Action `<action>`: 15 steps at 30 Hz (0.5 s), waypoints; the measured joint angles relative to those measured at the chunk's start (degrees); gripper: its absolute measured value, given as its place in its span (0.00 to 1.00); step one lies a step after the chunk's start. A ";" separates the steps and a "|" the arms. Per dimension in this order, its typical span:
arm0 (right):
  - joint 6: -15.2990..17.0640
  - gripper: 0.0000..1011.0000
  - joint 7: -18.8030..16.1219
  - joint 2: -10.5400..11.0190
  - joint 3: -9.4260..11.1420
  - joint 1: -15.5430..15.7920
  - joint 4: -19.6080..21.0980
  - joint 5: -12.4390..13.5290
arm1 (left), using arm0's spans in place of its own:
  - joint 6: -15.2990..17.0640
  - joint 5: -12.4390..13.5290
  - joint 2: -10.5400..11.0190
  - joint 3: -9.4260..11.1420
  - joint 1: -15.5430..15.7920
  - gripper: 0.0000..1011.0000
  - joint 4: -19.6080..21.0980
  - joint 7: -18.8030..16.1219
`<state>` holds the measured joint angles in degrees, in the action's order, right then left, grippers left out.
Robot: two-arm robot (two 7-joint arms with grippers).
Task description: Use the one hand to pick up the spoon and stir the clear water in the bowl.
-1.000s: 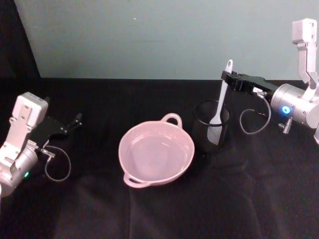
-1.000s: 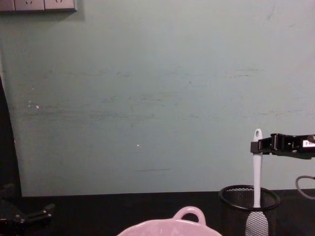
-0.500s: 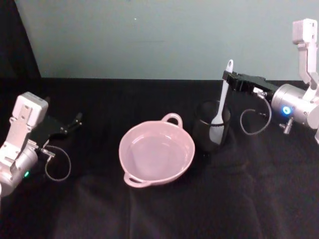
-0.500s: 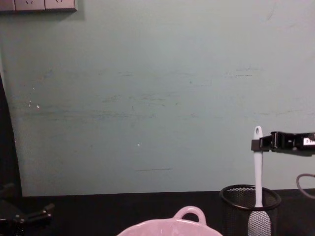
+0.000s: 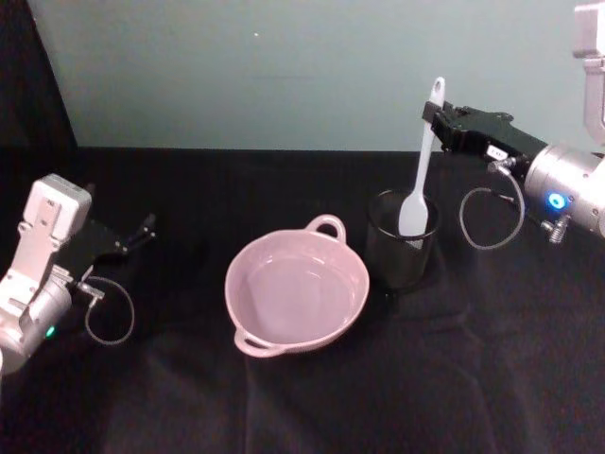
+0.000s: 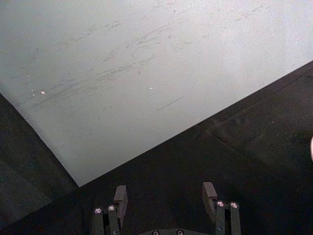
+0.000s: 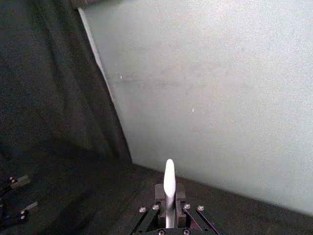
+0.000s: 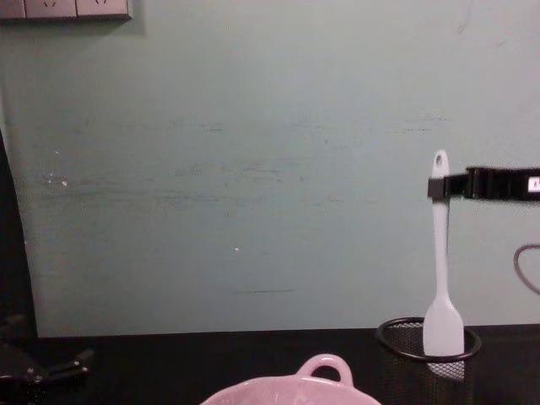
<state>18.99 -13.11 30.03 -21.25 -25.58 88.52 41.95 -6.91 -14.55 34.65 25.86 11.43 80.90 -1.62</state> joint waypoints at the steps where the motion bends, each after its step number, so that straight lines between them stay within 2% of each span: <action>1: -0.46 0.11 0.27 0.21 0.06 0.25 0.71 -0.61 | 0.00 0.00 0.00 0.00 0.00 1.00 0.00 0.00; 3: -1.74 0.11 0.53 0.83 0.26 0.98 2.56 -2.23 | 0.00 0.00 0.00 0.00 0.00 1.00 0.00 0.00; 8: -4.11 0.11 -0.92 1.97 1.07 2.14 5.06 -3.94 | 0.00 0.00 0.00 0.00 0.00 1.00 0.00 0.00; 15: -5.30 0.11 -2.14 2.64 1.97 2.77 7.97 -5.85 | 0.00 0.00 0.00 0.00 0.00 1.00 0.00 0.00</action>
<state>13.69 -15.25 32.67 -19.28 -22.82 96.50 36.10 -6.91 -14.55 34.65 25.86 11.43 80.90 -1.62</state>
